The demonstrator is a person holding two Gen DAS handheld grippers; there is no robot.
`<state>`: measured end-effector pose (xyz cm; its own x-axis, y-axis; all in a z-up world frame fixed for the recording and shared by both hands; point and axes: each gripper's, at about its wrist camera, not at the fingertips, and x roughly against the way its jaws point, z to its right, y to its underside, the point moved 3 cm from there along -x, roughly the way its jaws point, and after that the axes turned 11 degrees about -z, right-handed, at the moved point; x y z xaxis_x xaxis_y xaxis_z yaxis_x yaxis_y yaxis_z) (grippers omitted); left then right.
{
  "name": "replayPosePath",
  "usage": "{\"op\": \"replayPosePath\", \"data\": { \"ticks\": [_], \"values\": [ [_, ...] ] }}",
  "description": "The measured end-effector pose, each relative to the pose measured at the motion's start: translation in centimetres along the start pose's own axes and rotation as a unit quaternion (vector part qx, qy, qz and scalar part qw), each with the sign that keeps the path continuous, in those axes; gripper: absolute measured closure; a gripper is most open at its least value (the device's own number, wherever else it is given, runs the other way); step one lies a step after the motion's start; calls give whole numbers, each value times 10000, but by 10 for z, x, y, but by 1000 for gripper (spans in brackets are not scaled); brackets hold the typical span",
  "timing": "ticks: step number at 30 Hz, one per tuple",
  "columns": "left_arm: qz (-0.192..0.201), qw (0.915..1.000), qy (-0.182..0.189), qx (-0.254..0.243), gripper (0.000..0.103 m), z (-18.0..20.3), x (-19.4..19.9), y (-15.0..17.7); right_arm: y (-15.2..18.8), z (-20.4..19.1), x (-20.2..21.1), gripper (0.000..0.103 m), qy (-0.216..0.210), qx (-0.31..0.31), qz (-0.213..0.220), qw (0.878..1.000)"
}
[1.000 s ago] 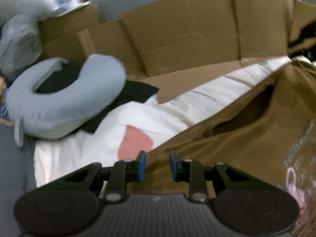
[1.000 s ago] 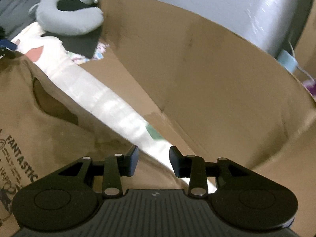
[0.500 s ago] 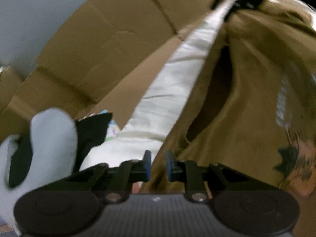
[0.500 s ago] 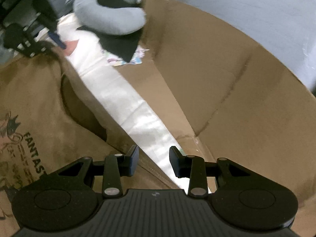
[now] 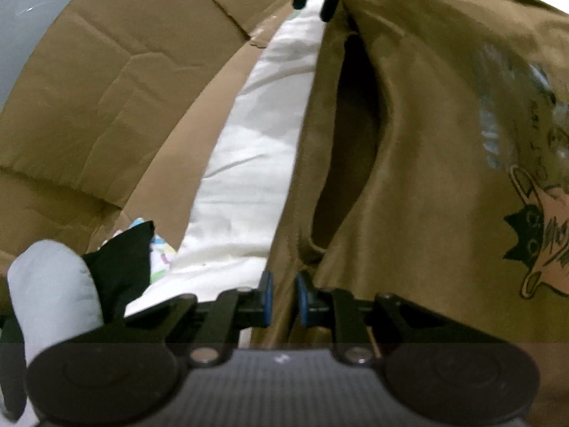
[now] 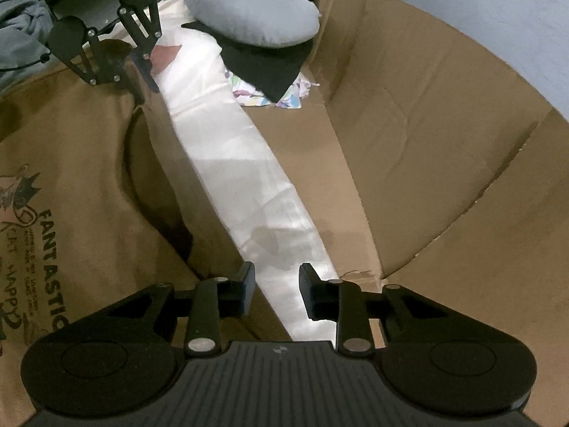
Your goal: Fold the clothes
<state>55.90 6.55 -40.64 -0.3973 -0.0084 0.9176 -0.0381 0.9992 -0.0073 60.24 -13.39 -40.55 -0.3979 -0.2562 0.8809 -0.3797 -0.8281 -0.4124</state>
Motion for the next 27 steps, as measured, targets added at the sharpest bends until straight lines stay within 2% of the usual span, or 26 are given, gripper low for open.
{"op": "replayPosePath", "data": {
  "ticks": [8, 12, 19, 21, 23, 25, 27],
  "values": [
    [-84, 9990, -26, -445, 88, 15, -18, -4, 4, -22, -6, 69, -182, 477, -180, 9985],
    [-64, 9992, 124, -365, 88, 10, -20, -1, 6, -32, -13, 69, -152, 897, -392, 9951],
    [69, 9990, 394, -183, 88, 2, -25, 4, -5, -36, -30, 69, -175, 1116, -817, 9902],
    [161, 9989, 432, -23, 89, 1, -26, 8, -8, -41, -37, 76, -191, 1301, -980, 9865],
    [229, 9986, 443, 166, 91, 0, -26, 12, -10, -45, -40, 89, -218, 1332, -1109, 9846],
    [280, 9989, 351, 150, 96, 4, -25, 15, -12, -46, -39, 96, -249, 1331, -1259, 9828],
    [254, 9990, 375, 42, 96, 3, -23, 14, -14, -44, -37, 98, -283, 1292, -1316, 9824]
  ]
}}
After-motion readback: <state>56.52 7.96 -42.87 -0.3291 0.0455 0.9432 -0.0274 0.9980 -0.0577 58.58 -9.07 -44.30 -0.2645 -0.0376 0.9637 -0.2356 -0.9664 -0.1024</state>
